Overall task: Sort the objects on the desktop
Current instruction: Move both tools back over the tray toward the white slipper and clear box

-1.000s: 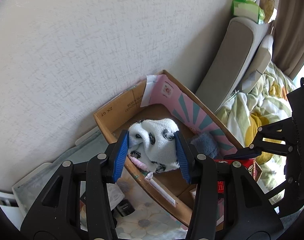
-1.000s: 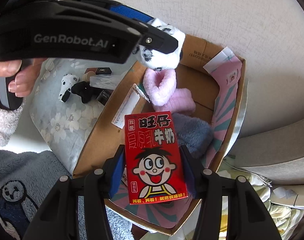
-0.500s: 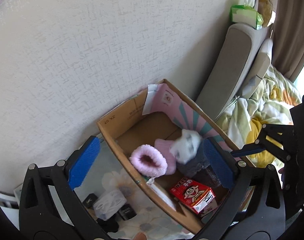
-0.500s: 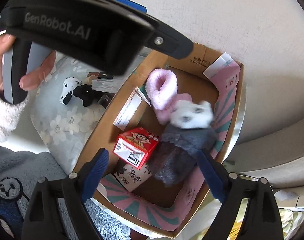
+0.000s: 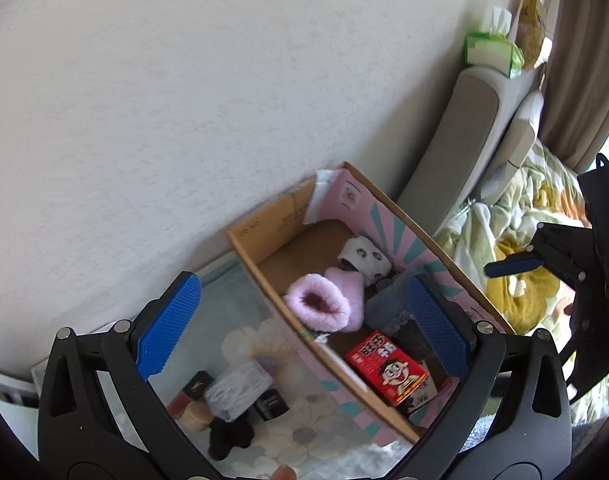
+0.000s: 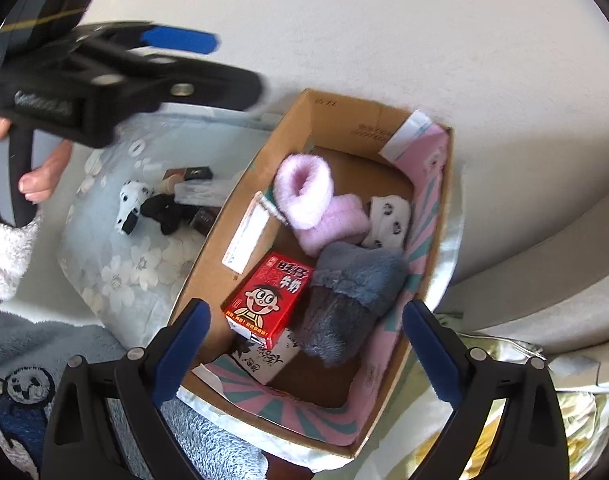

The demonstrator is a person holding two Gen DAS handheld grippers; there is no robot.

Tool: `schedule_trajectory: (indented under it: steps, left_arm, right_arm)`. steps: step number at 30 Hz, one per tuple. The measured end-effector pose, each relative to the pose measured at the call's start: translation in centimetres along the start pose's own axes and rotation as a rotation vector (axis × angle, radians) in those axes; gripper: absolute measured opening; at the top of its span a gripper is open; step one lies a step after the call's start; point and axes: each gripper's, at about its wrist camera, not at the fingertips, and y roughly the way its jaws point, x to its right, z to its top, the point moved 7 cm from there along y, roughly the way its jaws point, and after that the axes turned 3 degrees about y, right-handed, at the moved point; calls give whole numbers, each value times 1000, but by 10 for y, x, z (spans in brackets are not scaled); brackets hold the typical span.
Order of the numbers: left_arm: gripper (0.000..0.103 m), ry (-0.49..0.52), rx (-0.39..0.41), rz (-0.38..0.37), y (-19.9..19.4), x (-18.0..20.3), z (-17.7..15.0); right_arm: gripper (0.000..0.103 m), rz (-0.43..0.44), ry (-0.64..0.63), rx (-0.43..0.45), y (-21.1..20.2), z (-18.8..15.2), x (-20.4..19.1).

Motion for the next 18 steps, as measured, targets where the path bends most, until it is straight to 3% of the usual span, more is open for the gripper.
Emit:
schedule_trajectory:
  steps: [4, 9, 18]
  left_arm:
    - [103, -6, 32, 34, -23, -20, -4]
    - [103, -41, 50, 86, -53, -56, -16]
    - [103, -106, 48, 195, -104, -126, -69]
  right_arm:
    - [96, -22, 36, 32, -12, 6, 2]
    - [96, -109, -24, 11, -11, 8, -6]
    - [96, -55, -139, 64, -17, 36, -51]
